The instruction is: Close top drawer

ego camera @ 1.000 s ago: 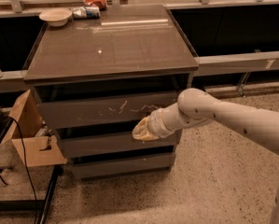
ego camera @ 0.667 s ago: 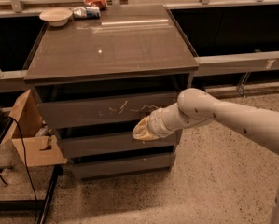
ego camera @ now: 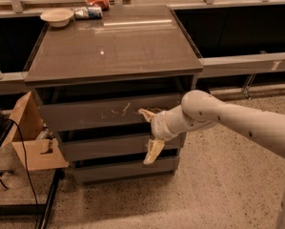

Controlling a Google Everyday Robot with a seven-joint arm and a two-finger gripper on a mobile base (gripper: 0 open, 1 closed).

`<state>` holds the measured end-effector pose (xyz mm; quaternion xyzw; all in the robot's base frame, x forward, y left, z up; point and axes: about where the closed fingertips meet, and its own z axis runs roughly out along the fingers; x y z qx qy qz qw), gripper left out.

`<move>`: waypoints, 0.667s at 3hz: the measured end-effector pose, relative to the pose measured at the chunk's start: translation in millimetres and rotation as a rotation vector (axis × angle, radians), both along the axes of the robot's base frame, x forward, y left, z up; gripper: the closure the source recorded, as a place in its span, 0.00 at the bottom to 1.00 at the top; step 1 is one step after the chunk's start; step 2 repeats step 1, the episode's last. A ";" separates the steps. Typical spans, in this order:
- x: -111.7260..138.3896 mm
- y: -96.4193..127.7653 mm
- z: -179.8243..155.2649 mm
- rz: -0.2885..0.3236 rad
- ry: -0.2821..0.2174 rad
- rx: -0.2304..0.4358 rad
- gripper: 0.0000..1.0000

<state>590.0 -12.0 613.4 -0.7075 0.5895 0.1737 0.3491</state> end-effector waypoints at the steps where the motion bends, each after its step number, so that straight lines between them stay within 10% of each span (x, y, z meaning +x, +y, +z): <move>1: 0.0 0.0 0.0 0.000 0.000 0.000 0.00; 2: 0.0 0.0 0.0 0.000 0.000 0.000 0.00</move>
Offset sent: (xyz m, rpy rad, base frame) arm 0.0000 0.0000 0.0000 0.0000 0.0000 0.0000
